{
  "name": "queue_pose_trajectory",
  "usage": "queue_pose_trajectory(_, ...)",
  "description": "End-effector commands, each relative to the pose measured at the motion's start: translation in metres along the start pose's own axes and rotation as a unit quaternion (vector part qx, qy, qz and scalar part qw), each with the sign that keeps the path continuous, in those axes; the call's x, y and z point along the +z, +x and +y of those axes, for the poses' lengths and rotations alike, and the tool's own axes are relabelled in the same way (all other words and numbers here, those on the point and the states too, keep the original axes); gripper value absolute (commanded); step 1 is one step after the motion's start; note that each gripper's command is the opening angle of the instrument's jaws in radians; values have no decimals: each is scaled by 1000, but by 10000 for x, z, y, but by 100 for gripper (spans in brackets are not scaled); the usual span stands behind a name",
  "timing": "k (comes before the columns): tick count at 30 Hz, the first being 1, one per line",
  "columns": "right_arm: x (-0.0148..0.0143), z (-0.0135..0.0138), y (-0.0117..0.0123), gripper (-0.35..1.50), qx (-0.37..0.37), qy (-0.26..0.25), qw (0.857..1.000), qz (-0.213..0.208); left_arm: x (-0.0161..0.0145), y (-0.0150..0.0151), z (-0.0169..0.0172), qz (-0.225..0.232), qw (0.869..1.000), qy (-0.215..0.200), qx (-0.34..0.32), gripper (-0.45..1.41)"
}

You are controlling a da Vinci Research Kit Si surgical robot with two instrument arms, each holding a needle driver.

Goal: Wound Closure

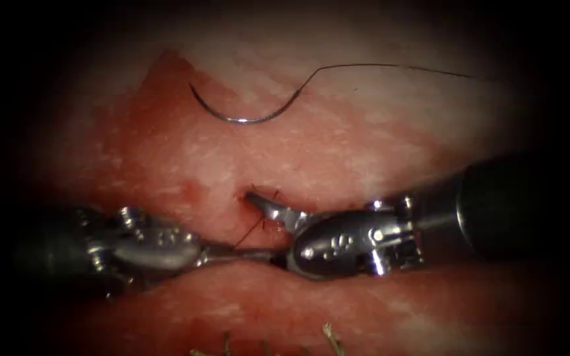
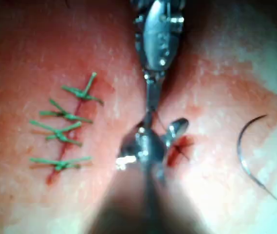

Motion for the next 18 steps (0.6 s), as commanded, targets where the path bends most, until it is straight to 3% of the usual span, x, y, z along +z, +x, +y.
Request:
queue_pose_trajectory(1, 10, -12, 0, 128, -6, 5, 1000, 2, 8, -3, 5, -1, 1000, -2, 0, -45)
queue_pose_trajectory(18, 36, -19, -6, 128, -53, 10, 999, -6, 9, -4, 6, -1, 1000, -1, 0, -45)
